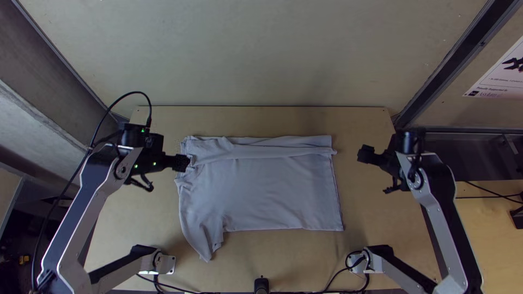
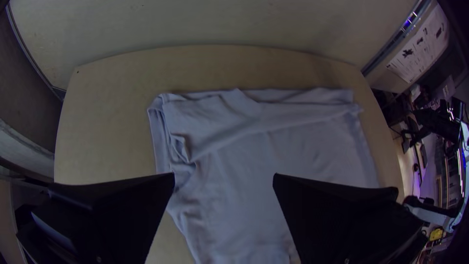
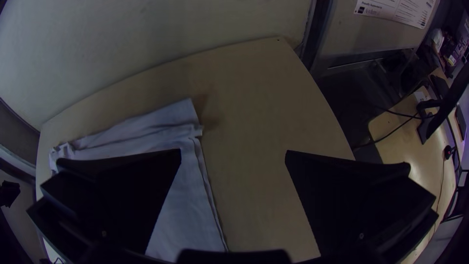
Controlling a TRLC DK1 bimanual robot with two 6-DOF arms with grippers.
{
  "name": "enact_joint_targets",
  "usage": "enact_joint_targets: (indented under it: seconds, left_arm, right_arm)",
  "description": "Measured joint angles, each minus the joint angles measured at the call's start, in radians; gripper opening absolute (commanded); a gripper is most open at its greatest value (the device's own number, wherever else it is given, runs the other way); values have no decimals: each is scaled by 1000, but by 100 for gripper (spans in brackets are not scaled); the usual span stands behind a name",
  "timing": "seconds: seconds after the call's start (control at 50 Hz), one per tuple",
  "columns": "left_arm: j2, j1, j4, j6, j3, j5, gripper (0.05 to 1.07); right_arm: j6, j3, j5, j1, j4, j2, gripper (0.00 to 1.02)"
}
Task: Fold the t-shirt
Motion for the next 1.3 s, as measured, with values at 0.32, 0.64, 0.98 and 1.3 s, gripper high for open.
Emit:
enact_joint_targets:
  seconds: [0.32, 0.64, 0.98, 1.3]
  left_arm:
    - [-195, -50, -284, -118, -187, 0, 102]
    - [-286, -115, -415, -275, -388, 46, 102]
    - [-297, -161, -372, -372, -513, 79, 102]
    - [-222, -226, -266, -387, -581, 78, 102]
  right_arm:
    - [1, -63, -30, 7, -186, -37, 98]
    - [131, -139, -79, 50, -215, -124, 98]
    - [271, -251, -162, 69, -235, -153, 98]
    - [270, -294, -186, 86, -208, -140, 97]
